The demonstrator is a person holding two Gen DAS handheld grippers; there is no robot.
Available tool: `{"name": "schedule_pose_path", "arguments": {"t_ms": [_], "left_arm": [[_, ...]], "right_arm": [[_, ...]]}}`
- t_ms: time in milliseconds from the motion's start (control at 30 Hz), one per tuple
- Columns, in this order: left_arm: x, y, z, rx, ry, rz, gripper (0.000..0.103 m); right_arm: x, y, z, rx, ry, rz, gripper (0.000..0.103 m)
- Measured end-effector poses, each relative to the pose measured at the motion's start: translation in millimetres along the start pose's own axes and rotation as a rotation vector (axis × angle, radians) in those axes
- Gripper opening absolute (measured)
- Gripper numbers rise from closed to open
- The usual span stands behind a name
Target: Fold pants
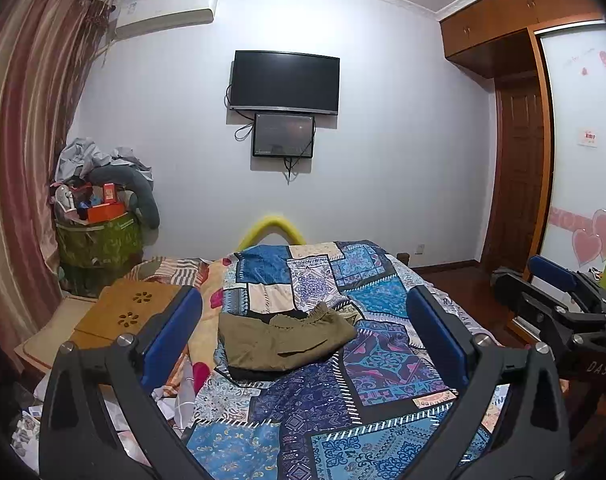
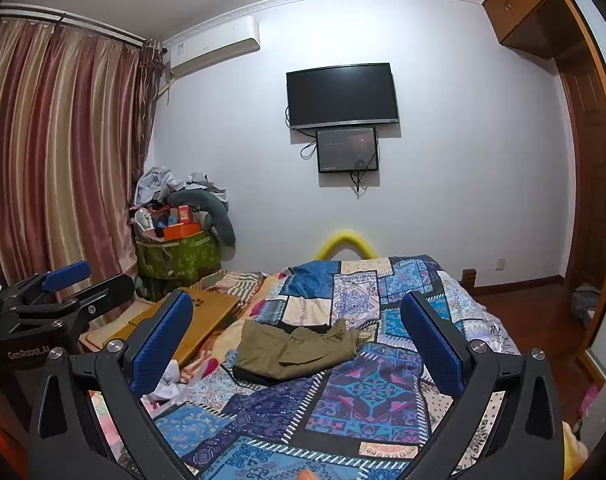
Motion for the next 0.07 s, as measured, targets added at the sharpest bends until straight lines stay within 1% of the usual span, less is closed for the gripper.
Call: {"name": "schedule_pose_path", "arguments": {"t_ms": [67], "left_arm": [[1.2, -0.7, -0.8, 0.001, 0.002, 0.000, 0.103]], "right_arm": [[0.6, 0.1, -1.0, -0.001, 0.001, 0.000, 0.103]]}}
Point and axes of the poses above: each gripper's, at about its wrist camera, not at the fingertips, and x roughly the way its jaws point, y to its left, z to its top, the point moved 8 cm from there along x, roughly the way its jaws point, and after that the axes turned 10 degrees about -x, right-handed, at the moved point
